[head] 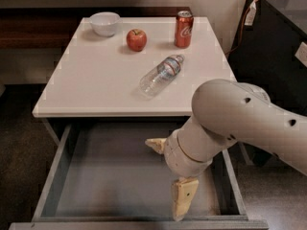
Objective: Place water bottle into top drawer
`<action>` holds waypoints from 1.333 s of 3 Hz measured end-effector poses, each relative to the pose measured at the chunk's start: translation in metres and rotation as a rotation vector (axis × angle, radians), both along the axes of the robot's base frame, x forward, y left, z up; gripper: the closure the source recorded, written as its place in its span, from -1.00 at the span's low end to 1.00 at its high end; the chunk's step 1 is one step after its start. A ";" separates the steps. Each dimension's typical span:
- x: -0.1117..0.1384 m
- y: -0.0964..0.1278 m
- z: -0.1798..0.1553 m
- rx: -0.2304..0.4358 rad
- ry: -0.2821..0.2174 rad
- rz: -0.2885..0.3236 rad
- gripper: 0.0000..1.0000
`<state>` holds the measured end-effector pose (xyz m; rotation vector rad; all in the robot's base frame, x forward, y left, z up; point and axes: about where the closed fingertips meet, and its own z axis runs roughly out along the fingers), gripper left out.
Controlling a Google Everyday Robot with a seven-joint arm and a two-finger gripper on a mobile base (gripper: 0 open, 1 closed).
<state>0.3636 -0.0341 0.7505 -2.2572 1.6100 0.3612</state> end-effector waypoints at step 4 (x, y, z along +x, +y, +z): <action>0.062 -0.010 0.103 -0.038 -0.112 0.118 -1.00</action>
Offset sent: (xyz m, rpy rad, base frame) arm 0.0690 -0.0202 0.0909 -0.0250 -0.0788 0.0729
